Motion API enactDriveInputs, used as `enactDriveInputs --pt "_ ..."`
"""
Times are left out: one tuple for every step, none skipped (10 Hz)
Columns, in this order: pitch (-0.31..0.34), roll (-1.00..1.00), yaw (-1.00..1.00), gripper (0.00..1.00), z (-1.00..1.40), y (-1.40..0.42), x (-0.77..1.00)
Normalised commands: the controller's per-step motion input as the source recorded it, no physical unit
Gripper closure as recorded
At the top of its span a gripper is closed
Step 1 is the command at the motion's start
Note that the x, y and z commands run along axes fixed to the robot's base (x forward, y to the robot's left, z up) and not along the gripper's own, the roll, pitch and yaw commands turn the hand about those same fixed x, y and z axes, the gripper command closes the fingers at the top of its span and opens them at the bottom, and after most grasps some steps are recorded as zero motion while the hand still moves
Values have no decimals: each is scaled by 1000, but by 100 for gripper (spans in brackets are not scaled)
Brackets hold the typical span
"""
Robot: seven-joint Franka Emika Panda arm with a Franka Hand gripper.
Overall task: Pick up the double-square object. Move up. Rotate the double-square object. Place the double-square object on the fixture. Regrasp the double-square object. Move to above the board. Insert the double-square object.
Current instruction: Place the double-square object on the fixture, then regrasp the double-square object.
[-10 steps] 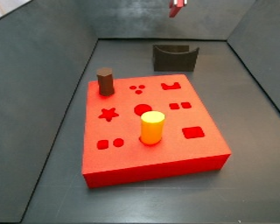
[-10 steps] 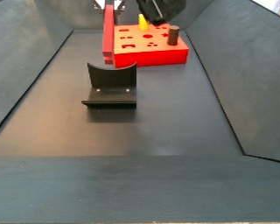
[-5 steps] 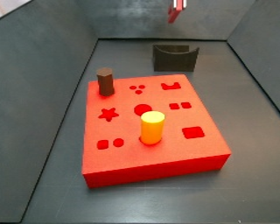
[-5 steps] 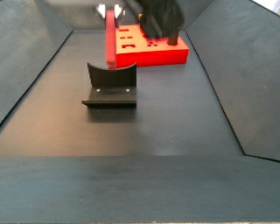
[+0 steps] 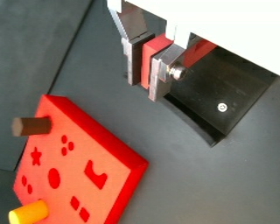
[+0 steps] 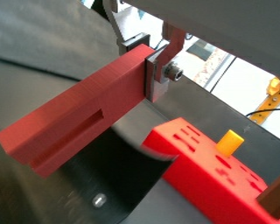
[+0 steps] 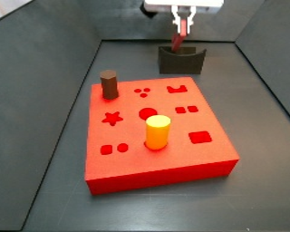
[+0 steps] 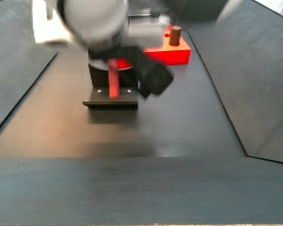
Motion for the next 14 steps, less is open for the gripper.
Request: enactDriveInputs --pt "12 -169 -194 100 -1000 128 177" --pt "-26 -99 -171 100 -863 148 140" --pt "-26 -99 -171 100 -863 148 140" --pt "-45 -83 -163 100 -849 189 132" --pt "-49 -87 -163 100 -830 193 137" --pt "-47 -87 -141 100 -826 190 128" --pt "-42 -89 -113 100 -829 185 108" --pt "-40 -90 -93 100 -832 183 99" --pt "0 0 0 0 0 0 0" --pt "57 -57 5 0 1000 0 0" --pt "58 -43 9 0 1000 9 -8" --pt "60 -30 5 0 1000 10 -15" --pt "60 -3 -7 0 1000 10 -24" --pt "61 11 -16 0 1000 14 -32"
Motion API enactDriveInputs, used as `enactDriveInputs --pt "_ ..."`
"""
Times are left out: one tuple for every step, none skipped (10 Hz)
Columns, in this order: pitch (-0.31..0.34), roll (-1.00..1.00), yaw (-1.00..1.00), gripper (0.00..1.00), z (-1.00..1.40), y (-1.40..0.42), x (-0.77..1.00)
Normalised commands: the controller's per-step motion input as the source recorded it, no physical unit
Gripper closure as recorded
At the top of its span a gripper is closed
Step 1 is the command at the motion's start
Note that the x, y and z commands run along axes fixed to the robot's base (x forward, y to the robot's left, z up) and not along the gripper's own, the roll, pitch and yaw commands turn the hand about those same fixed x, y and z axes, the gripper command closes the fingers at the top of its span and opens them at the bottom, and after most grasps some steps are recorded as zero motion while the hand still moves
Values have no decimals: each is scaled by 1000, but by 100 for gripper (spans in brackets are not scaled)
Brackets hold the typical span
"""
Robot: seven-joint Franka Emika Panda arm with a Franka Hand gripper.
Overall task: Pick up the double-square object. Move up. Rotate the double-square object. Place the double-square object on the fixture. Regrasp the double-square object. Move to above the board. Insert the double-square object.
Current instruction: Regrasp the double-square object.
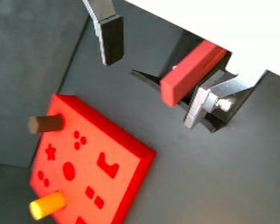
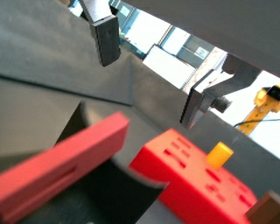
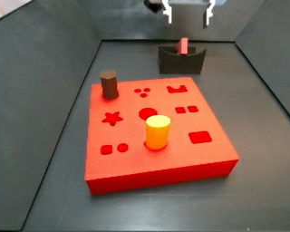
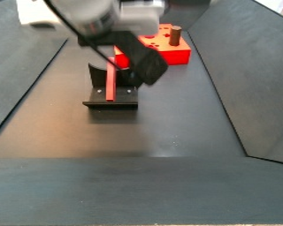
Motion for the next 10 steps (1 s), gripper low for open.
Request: enactDriveInputs --pt "65 23 -23 0 780 16 -32" --pt "69 29 -27 0 656 17 -28" --pt "70 32 -36 0 400 16 -26" --pt "69 34 -37 0 206 17 -22" --pt "54 1000 14 0 308 -745 -92" --pt "53 1000 14 0 299 -734 -88" --pt "41 1000 13 0 220 -573 -101" --pt "32 1000 12 0 100 -419 -104" --pt "29 1000 12 0 47 -192 -67" --pt "29 1000 12 0 44 -101 -50"
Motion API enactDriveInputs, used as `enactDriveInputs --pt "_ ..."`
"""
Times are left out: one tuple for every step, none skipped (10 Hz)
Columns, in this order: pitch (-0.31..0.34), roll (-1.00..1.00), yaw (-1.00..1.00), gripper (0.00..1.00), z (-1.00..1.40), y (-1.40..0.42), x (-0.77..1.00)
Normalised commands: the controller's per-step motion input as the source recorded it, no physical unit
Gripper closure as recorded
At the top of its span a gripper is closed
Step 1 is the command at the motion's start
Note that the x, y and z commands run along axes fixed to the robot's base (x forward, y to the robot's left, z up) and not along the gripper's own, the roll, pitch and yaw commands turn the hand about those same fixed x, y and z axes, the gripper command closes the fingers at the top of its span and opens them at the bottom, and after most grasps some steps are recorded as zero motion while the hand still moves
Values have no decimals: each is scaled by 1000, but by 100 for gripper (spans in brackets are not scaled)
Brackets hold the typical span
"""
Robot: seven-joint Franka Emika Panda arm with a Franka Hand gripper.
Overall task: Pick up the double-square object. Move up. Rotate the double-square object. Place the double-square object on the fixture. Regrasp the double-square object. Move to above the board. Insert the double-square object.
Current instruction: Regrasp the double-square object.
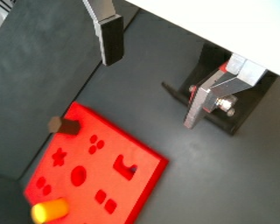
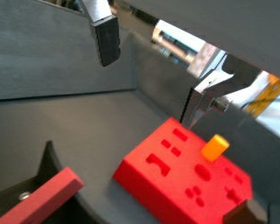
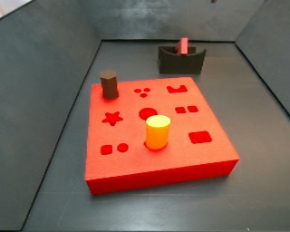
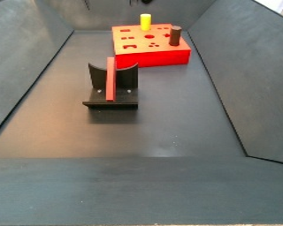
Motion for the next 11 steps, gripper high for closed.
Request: enactDriveInputs --pt "30 1000 12 0 18 -54 -21" --pt "28 1000 12 0 4 -47 -15" --pt "24 1000 13 0 9 -37 -22" --pt "20 1000 13 0 7 -28 -32" --pt "11 1000 14 0 7 -24 -39" --pt "6 1000 14 0 6 -23 -35" --pt "1 1000 15 0 -1 -23 -31" --pt "-6 1000 17 0 -6 -22 -24" --pt "-10 1000 18 0 -5 -21 -22" --pt "-11 1000 19 0 -3 -18 -22" --pt "-9 1000 20 0 6 -19 -17"
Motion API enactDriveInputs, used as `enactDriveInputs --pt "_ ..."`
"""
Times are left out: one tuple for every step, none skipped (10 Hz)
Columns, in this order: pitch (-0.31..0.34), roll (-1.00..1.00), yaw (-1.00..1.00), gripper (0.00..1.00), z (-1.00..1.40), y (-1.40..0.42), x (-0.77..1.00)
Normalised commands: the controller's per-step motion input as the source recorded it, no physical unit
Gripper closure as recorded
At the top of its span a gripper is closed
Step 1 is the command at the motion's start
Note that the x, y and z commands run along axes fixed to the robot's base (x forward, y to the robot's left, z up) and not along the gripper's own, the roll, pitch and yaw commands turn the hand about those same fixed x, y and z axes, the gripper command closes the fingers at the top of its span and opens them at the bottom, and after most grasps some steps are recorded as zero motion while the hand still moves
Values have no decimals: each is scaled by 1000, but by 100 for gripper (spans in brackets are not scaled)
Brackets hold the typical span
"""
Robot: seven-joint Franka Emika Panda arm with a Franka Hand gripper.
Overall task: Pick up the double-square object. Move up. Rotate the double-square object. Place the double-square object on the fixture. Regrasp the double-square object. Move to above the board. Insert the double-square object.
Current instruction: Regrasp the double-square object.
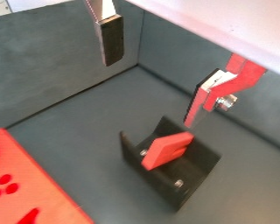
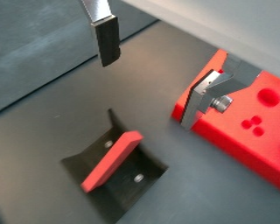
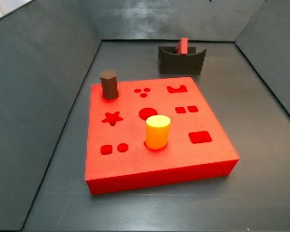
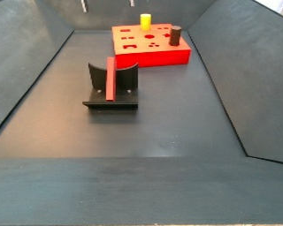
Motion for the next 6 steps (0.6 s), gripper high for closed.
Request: enactDriveInputs --pt "-5 1000 22 0 11 -18 -6" --pt "1 1000 23 0 6 -20 3" --pt "7 1000 25 0 -7 -22 19" --pt "18 1000 28 0 -18 -22 36" --pt "27 1000 31 0 -11 -27 47" --pt "41 1000 35 0 -10 -27 57"
